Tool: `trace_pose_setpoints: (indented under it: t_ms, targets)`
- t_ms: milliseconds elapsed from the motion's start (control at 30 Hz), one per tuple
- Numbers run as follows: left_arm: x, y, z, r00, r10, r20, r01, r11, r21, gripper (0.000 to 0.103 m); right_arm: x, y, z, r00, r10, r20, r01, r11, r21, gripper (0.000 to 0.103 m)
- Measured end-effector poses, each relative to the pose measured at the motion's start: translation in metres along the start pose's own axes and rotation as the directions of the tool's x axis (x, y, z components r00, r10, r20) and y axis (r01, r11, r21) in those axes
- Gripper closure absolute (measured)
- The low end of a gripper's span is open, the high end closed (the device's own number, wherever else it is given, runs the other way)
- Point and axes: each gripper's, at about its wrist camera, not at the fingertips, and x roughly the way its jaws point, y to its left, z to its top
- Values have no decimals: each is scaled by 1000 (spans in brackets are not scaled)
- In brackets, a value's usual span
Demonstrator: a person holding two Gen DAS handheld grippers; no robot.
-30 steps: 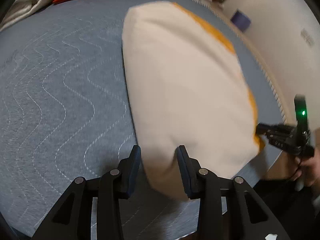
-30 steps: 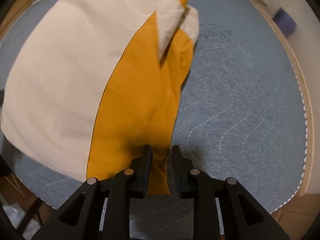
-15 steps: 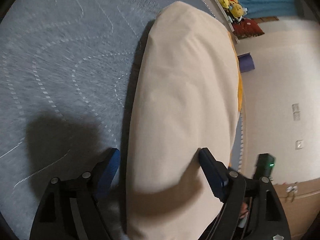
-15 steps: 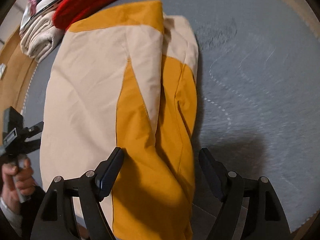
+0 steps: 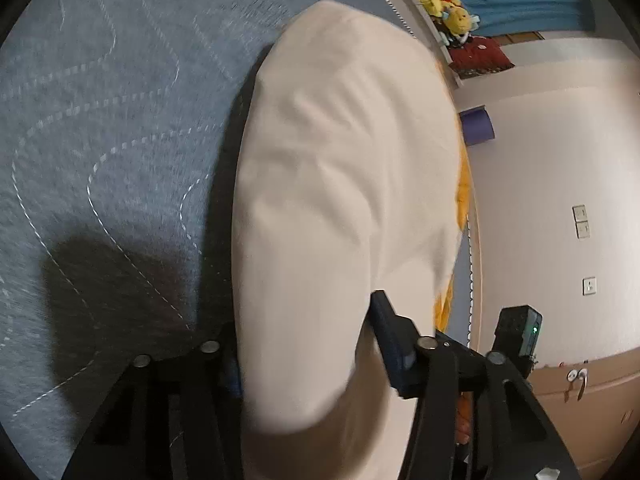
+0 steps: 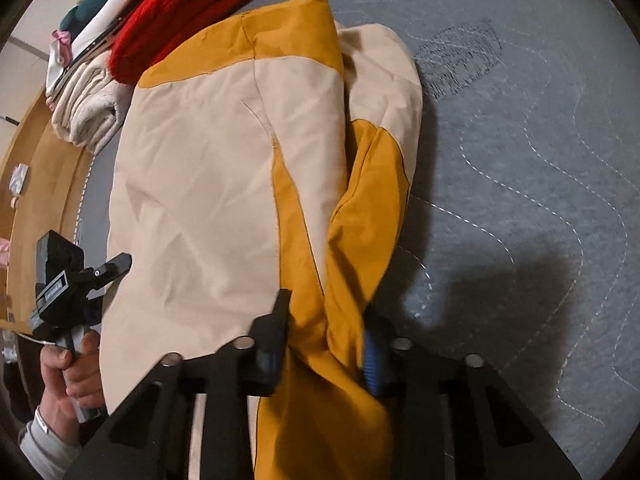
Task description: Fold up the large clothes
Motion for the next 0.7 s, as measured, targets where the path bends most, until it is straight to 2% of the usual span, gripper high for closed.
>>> trace_pose_setpoints:
  t_ms: [133,233,300,367,433,467,533,600,667,700]
  targets:
    - [-30,-22,7,998,27,52,-32,994,100,61,-1,15,-5,1000,-1,20,2,1000,-18,84]
    - [-68,-10,20,990,83,113,-95,990,107,60,0,36,-3,999,39,29,-37,998,-51,87]
    - [-90,6,22,979,141,146,-155,983,93,56,3,58,0,997,73,35,-70,994,-83,88]
    - [-101,23,27,956,242,164,-255,964,68,49,9,83,1,994,102,45,-97,988,-117,89]
    - [-108,38,25,936,314,158,-325,944,51,49,14,102,0,992,114,44,-107,985,-139,89]
    - [-112,41,22,933,320,166,-332,942,53,50,19,110,-3,995,94,30,-89,984,-152,89]
    - [-124,37,15,936,306,175,-326,940,98,50,28,116,-9,999,33,4,-32,986,-162,88]
    - [-132,26,3,943,290,163,-317,932,174,50,27,114,-12,1000,6,1,-6,989,-148,87]
    - [-133,25,-10,944,313,107,-330,915,233,48,23,114,-11,1000,-9,11,10,991,-135,86]
    - [-124,28,-18,936,346,63,-350,899,263,48,21,115,-10,1000,-10,16,12,992,-127,85]
